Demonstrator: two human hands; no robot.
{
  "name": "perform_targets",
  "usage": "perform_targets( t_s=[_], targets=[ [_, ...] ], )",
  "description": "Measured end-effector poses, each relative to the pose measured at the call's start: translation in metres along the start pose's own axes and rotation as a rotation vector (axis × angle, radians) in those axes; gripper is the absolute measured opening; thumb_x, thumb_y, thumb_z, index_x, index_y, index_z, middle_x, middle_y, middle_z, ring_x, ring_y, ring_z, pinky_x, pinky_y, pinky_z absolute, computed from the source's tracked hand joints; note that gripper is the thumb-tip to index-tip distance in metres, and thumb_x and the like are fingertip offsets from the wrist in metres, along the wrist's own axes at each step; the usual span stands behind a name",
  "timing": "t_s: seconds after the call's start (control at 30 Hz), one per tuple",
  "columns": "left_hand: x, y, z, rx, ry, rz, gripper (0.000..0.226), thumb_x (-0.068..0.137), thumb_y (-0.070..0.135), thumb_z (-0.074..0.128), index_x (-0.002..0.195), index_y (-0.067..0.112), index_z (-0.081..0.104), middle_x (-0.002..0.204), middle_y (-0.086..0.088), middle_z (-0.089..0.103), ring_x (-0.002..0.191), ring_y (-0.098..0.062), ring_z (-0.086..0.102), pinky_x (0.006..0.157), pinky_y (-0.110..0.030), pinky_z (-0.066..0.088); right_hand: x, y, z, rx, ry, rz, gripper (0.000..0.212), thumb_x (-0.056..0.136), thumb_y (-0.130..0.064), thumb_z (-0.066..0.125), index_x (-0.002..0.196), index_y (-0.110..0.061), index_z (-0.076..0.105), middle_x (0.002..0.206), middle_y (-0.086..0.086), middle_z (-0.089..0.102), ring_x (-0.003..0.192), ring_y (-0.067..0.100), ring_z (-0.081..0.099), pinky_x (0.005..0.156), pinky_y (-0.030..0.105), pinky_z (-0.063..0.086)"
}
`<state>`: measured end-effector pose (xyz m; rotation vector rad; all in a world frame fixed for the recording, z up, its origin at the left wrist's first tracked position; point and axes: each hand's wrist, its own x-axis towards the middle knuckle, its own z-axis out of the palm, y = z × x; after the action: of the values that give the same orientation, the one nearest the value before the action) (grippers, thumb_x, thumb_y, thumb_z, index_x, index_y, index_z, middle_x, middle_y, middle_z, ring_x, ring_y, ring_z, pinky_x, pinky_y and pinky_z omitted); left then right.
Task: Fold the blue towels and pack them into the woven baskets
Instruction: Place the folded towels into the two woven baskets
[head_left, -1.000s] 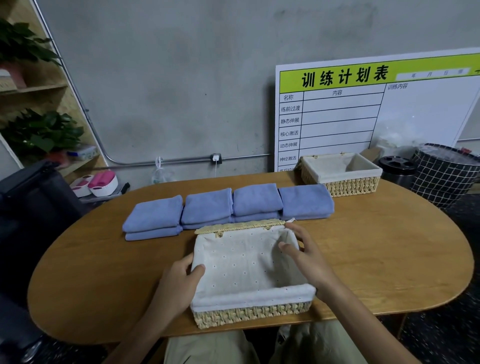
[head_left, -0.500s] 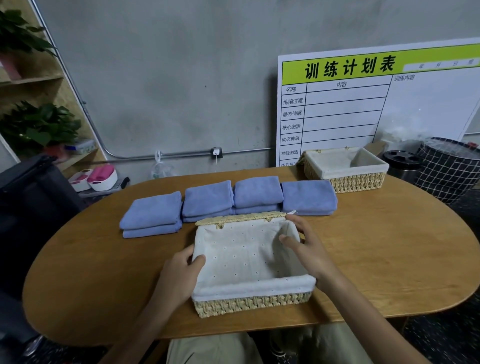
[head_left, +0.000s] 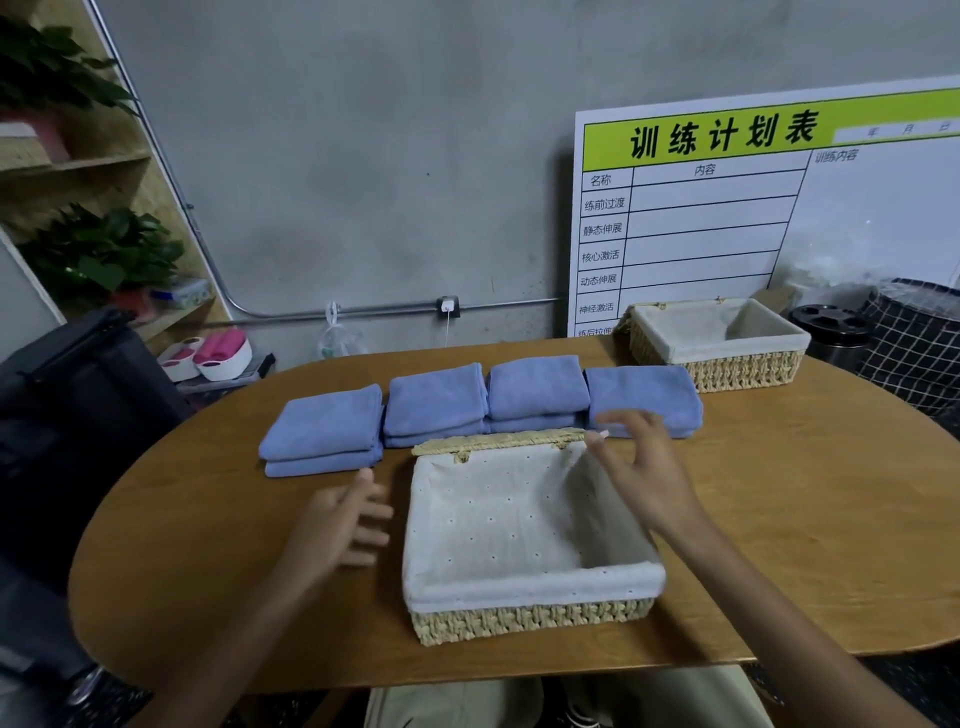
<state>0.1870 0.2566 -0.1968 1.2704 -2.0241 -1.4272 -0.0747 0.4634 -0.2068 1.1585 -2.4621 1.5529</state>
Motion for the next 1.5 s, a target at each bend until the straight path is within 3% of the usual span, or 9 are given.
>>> perform_targets(
  t_s=[0.13,0.37,0.57,0.83,1.0,1.1,1.2,1.4,1.5],
  targets=[
    [0.052,0.002,-0.043,-0.333,0.072,-0.173,0.049,0.106,0.041,0.042,0.128,0.002,0.061,0.108,-0.015,0.071,0.091,-0.03,0.069,0.071,-0.04,0.057,0.052,-0.046,0.036,-0.004,-0.058,-0.157,0.016,0.094,-0.032,0.062,0.106,-0.022,0.066,0.116,0.0,0.058,0.105,0.009,0.053,0.089,0.026,0.04],
    [0.1,-0.001,-0.05,-0.68,0.034,-0.34,0.067,0.101,0.04,0.054,0.143,-0.01,0.038,0.104,-0.023,0.062,0.09,-0.036,0.064,0.089,-0.045,0.049,0.131,-0.127,0.179,-0.115,-0.499,-0.42,0.028,0.098,-0.026,0.061,0.119,-0.008,0.067,0.12,0.014,0.067,0.113,0.029,0.06,0.1,0.037,0.044],
    [0.127,-0.018,-0.042,-0.929,0.13,-0.383,0.061,0.097,0.034,0.064,0.137,-0.007,0.044,0.103,-0.02,0.064,0.097,-0.033,0.065,0.084,-0.04,0.051,0.142,-0.131,0.252,-0.374,-0.844,-0.52,0.037,0.101,-0.034,0.054,0.132,-0.016,0.061,0.135,0.008,0.061,0.122,0.028,0.055,0.103,0.041,0.042],
    [0.16,-0.022,-0.042,-0.787,0.288,-0.193,0.055,0.093,0.033,0.071,0.138,0.009,0.051,0.116,-0.013,0.063,0.09,-0.022,0.07,0.062,-0.03,0.059,0.142,-0.118,0.265,-0.421,-0.722,-0.556,0.033,0.1,-0.039,0.051,0.128,-0.027,0.063,0.132,0.001,0.064,0.121,0.025,0.056,0.096,0.041,0.045],
    [0.167,-0.011,-0.037,-0.76,0.36,-0.122,0.034,0.097,0.03,0.065,0.123,0.01,0.058,0.116,-0.012,0.066,0.091,-0.025,0.069,0.062,-0.034,0.058,0.143,-0.121,0.26,-0.418,-0.692,-0.559,0.031,0.101,-0.04,0.048,0.125,-0.03,0.066,0.129,0.001,0.065,0.119,0.027,0.056,0.094,0.041,0.045],
    [0.155,0.008,-0.041,-0.674,0.54,0.023,0.02,0.094,0.022,0.062,0.099,0.004,0.059,0.101,-0.015,0.068,0.096,-0.036,0.07,0.067,-0.044,0.06,0.147,-0.128,0.247,-0.273,-0.619,-0.536,0.03,0.099,-0.038,0.048,0.11,-0.025,0.072,0.118,0.002,0.07,0.11,0.028,0.06,0.092,0.041,0.046],
    [0.128,0.038,-0.053,-0.593,0.6,0.206,0.022,0.091,0.02,0.059,0.102,0.004,0.047,0.093,-0.009,0.063,0.082,-0.026,0.066,0.059,-0.031,0.051,0.149,-0.14,0.221,-0.038,-0.467,-0.425,0.03,0.09,-0.044,0.048,0.096,-0.026,0.071,0.105,0.004,0.068,0.1,0.026,0.06,0.087,0.039,0.047],
    [0.063,0.097,-0.048,-0.669,0.397,0.329,0.008,0.098,0.014,0.051,0.094,0.02,0.047,0.092,0.001,0.062,0.08,-0.016,0.063,0.069,-0.031,0.051,0.113,-0.155,0.135,0.585,-0.531,0.017,0.044,0.092,-0.055,0.06,0.126,-0.028,0.05,0.102,0.002,0.063,0.091,0.012,0.062,0.086,0.03,0.052],
    [0.027,0.103,-0.023,-0.649,0.204,0.338,0.02,0.101,0.012,0.048,0.118,0.021,0.051,0.108,0.0,0.066,0.091,-0.016,0.067,0.07,-0.029,0.056,0.083,-0.145,0.092,0.838,-0.58,0.153,0.044,0.093,-0.049,0.063,0.131,-0.034,0.049,0.112,-0.001,0.071,0.102,0.014,0.07,0.087,0.033,0.057]
  ],
)
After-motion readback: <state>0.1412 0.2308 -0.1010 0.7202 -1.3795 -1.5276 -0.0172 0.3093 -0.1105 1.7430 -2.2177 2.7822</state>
